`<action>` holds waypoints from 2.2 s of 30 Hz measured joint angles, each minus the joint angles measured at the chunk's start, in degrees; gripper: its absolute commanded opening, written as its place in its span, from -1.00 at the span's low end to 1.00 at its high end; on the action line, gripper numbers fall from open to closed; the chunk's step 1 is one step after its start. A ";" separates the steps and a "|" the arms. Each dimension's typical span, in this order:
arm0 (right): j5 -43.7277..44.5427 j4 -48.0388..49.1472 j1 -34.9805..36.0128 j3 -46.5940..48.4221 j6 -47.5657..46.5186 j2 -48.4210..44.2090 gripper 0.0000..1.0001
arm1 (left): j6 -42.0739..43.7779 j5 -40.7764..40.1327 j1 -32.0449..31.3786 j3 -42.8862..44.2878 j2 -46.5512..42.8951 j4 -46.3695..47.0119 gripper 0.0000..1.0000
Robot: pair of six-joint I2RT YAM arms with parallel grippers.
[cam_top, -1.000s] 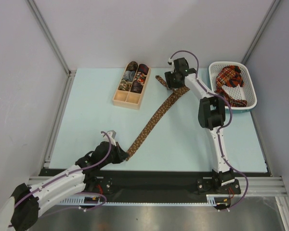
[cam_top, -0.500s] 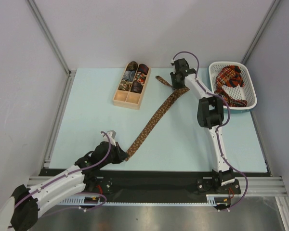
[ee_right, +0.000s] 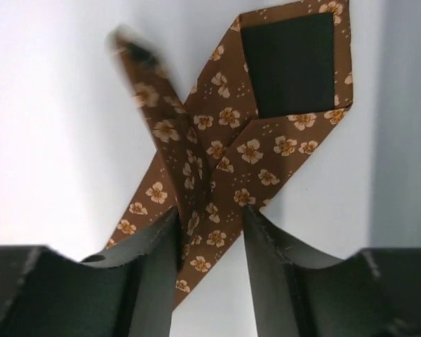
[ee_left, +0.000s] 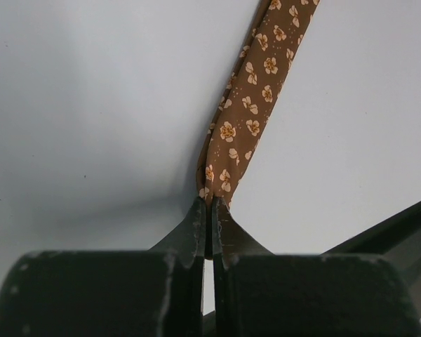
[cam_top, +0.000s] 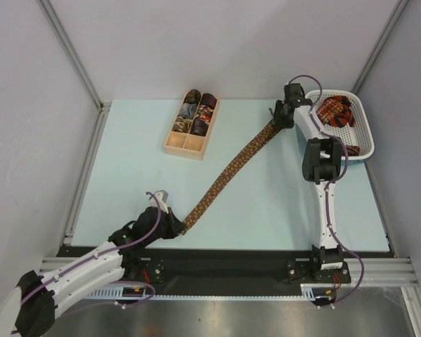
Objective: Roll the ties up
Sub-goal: Flatten the tie
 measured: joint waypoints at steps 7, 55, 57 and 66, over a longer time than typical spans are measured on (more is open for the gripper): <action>-2.71 1.97 -1.16 -0.02 1.22 0.00 -0.21 | 0.15 -0.02 0.00 0.00 0.15 -0.31 -0.99; -5.11 19.91 9.05 -35.95 1.42 -27.71 0.14 | 2.01 -1.01 5.42 4.52 1.03 -7.43 0.40; -4.61 21.11 12.59 -42.97 1.18 -33.77 0.15 | 2.27 0.15 7.41 4.98 0.66 -7.41 0.53; 1.49 25.62 29.35 -69.48 0.20 -53.75 0.04 | 2.03 1.86 12.98 5.44 -2.01 -9.90 0.57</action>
